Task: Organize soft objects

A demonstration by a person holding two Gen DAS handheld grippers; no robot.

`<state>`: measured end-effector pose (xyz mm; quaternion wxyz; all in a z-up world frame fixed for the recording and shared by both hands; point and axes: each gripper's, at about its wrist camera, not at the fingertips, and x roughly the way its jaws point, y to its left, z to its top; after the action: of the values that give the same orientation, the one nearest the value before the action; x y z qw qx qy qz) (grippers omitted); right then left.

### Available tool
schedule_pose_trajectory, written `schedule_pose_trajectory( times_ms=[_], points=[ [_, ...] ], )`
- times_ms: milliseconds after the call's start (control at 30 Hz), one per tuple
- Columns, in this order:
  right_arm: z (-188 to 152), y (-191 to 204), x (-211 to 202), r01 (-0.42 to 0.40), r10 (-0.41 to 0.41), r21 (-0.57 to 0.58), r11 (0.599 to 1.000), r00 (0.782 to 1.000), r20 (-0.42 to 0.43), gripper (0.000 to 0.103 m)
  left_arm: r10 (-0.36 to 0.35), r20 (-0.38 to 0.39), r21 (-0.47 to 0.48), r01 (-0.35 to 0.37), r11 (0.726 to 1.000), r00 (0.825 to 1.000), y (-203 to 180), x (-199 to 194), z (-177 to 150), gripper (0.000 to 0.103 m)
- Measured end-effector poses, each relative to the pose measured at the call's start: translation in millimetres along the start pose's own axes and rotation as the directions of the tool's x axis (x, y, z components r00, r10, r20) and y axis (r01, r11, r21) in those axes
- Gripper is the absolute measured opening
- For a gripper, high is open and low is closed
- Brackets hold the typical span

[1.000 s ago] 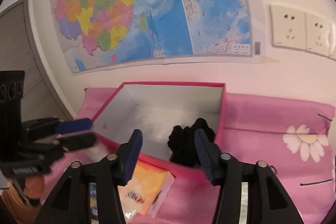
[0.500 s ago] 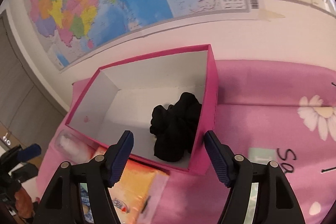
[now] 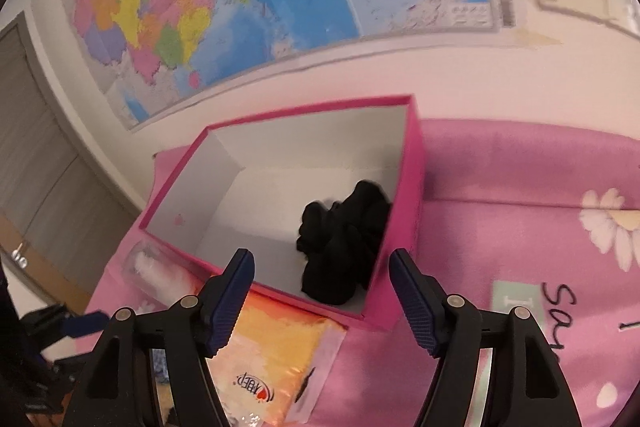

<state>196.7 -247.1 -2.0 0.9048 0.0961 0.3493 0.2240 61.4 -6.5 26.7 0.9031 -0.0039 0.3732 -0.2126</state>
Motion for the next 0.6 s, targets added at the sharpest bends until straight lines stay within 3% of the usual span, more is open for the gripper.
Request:
schedule_pose_trajectory(
  times_ms=[133,300,600],
  points=[
    [-13,3,-30,-0.073,0.073,-0.003,0.997,0.997,0.028,0.072,-0.022,-0.021,0.014,0.023,1.000,1.000,-2,-2,-9,0.045],
    [-50,33,-67,-0.187,0.184,-0.117,0.975,0.982,-0.033,0.072,-0.040,-0.046,0.048,0.042,0.998,0.998,-8,-5,-26,0.045],
    [-119,98,-69,-0.355,0.326,-0.199,0.913,0.931,-0.167,0.072,0.042,-0.052,-0.011,-0.042,0.999,0.998,21,-31,-54,0.045]
  ],
)
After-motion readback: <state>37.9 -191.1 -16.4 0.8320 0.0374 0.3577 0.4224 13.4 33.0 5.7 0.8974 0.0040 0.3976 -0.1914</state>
